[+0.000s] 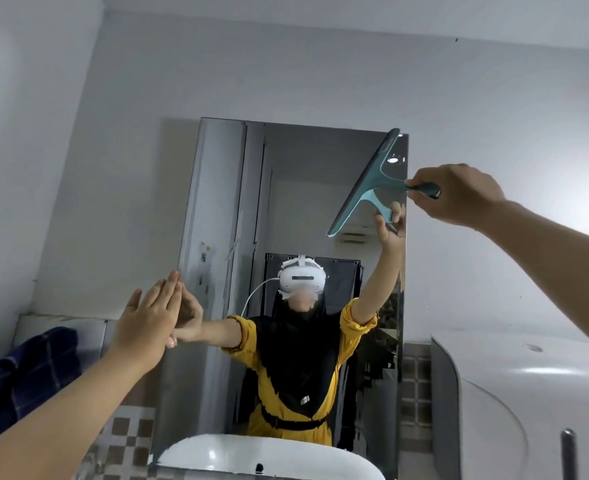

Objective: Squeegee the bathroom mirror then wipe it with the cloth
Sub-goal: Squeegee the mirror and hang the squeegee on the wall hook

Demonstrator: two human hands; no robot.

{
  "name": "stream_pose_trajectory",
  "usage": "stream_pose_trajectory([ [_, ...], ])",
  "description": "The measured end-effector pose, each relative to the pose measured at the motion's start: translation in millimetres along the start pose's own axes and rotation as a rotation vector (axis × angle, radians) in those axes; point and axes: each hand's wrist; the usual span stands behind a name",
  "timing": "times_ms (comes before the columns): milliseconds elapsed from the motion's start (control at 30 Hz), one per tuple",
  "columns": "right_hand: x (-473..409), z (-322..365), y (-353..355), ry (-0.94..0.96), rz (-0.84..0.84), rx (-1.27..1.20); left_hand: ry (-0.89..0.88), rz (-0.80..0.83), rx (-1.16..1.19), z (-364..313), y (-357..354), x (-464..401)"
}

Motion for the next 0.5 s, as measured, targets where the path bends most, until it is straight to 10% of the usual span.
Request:
stream_pose_trajectory([
  [500, 3, 46, 4, -0.184, 0.085, -0.121, 0.052, 0.091, -0.262, 6, 21, -17],
])
Point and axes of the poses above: each hand's wrist, its own x-axis away from the middle knuckle, its own y-axis out of the back of the hand, z = x × y, and after that the axes turned 13 degrees about x, right-handed
